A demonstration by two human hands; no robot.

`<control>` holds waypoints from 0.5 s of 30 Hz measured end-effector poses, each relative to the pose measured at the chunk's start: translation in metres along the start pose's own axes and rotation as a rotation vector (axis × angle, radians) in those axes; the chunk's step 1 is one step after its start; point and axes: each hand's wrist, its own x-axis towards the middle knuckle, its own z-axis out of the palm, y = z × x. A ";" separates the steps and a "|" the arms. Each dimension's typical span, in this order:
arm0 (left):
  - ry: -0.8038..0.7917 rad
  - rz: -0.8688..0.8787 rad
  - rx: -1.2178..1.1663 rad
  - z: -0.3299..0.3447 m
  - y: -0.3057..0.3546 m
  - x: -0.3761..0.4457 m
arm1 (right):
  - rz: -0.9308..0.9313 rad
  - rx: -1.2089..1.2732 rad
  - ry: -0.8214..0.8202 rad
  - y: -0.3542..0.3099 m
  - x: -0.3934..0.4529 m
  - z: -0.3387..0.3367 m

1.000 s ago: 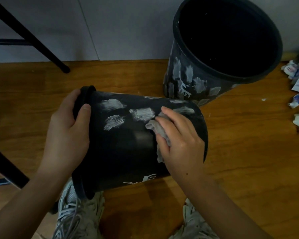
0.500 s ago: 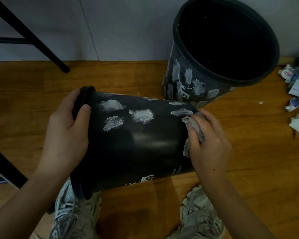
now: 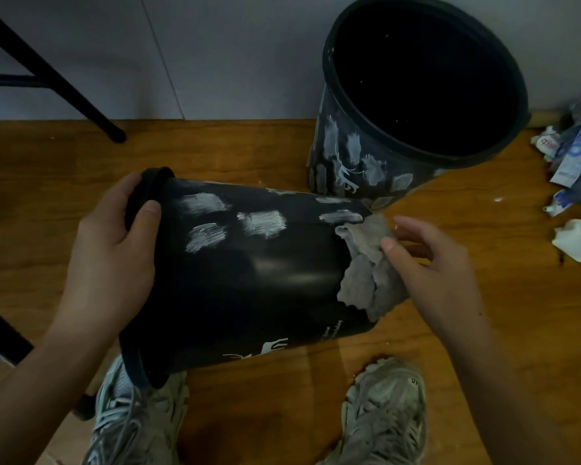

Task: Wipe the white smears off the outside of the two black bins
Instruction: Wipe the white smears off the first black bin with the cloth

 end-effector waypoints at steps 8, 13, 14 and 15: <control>0.033 -0.015 0.023 0.002 -0.004 0.002 | 0.067 0.031 -0.266 -0.017 -0.001 -0.014; 0.024 -0.012 0.000 0.003 -0.007 0.005 | -0.012 0.041 -0.178 -0.029 -0.009 -0.016; 0.018 -0.015 -0.005 0.002 -0.009 0.006 | -0.009 0.091 -0.176 -0.032 -0.011 -0.017; 0.007 -0.017 -0.006 0.002 -0.011 0.006 | 0.006 0.173 -0.181 -0.034 -0.012 -0.019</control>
